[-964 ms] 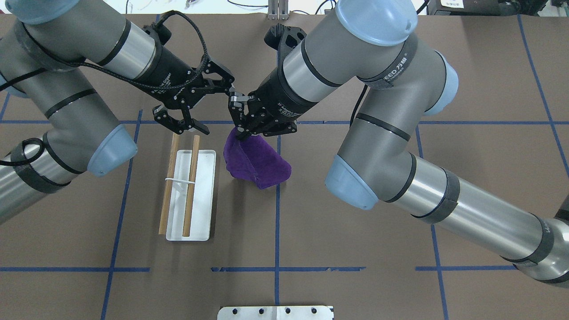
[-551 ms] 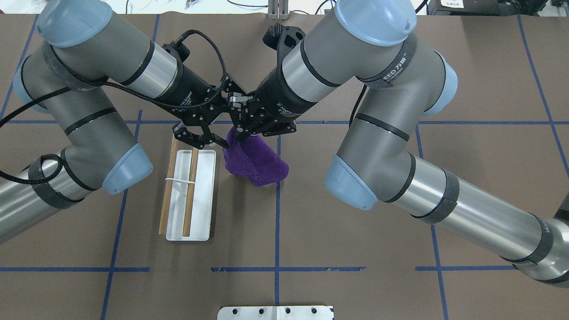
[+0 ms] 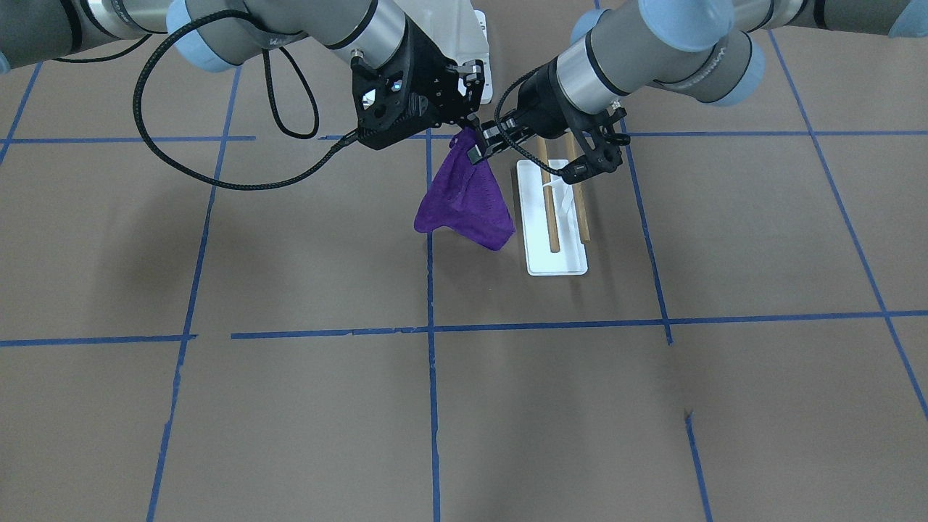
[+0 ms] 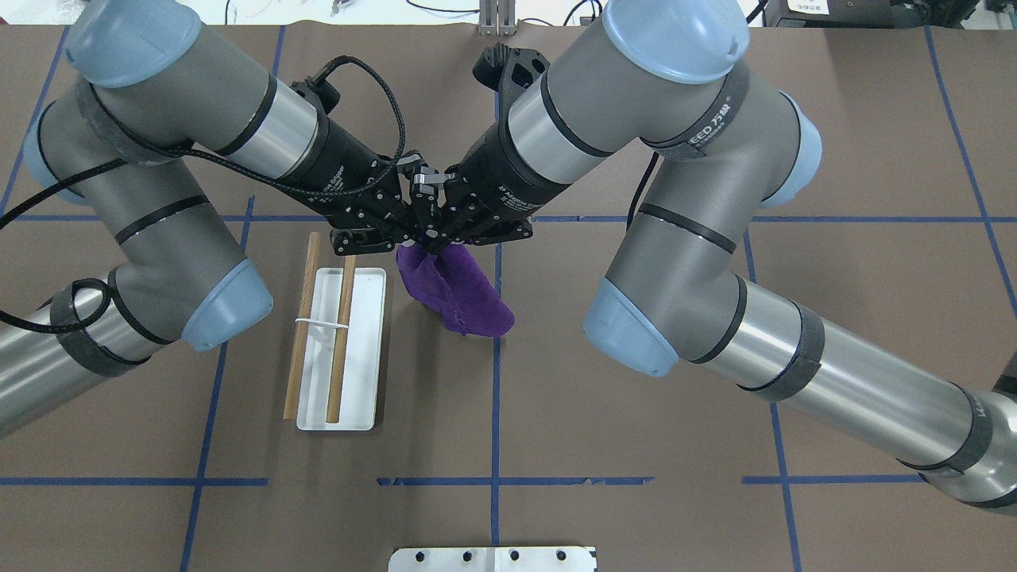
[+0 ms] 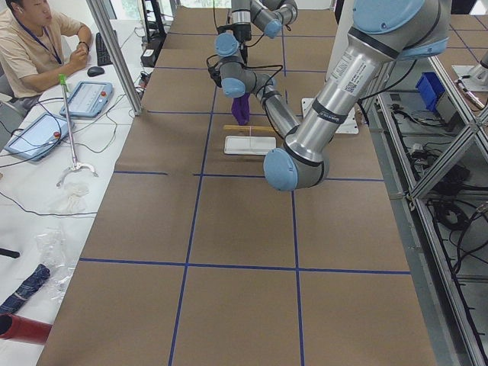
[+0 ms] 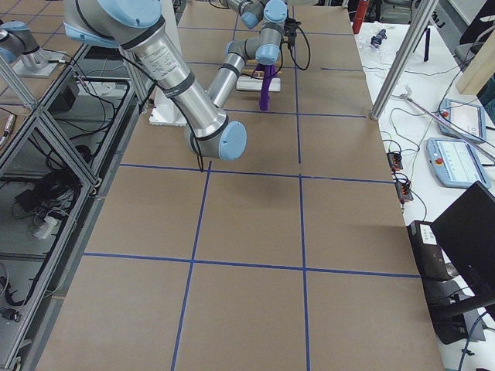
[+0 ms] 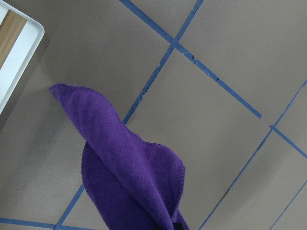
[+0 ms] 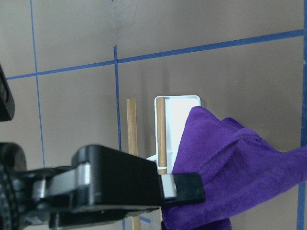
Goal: Hang towel on rack
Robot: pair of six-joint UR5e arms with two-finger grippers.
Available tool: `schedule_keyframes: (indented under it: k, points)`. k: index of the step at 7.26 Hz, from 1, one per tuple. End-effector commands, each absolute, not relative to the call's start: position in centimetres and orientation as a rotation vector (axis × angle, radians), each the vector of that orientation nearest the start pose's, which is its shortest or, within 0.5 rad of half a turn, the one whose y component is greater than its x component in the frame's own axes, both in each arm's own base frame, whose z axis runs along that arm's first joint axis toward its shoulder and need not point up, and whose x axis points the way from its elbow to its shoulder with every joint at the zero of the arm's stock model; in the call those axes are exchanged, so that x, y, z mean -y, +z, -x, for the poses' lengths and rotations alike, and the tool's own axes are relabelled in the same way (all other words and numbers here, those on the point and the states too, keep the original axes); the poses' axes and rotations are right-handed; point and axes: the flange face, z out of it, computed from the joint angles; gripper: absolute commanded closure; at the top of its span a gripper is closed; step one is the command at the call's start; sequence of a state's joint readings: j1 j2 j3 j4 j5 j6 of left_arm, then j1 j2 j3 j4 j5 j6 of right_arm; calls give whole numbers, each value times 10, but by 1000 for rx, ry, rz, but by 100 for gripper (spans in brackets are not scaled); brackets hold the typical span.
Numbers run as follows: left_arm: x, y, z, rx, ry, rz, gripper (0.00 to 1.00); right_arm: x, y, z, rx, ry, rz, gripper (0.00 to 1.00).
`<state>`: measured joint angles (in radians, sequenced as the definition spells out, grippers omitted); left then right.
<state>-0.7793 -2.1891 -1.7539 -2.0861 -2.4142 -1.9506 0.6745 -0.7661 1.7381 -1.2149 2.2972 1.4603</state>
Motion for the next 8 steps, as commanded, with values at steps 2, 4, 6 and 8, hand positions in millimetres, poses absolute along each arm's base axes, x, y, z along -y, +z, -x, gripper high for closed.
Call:
schedule_keyframes:
  k: [2,4,6,8]
  points:
    - [469,148,-391,-1340,-408,454,100,440,54,442,1391,-13,79,68]
    - [469,148,-391,-1340,-407,453,100,440,57,442,1391,-11,77,0]
    - [464,151,-384,-1345,-405,448,100,415,84,409,1402,-22,77,0]
    - [446,174,-363,-1352,-370,416,100,404,124,355,1394,10,70,0]
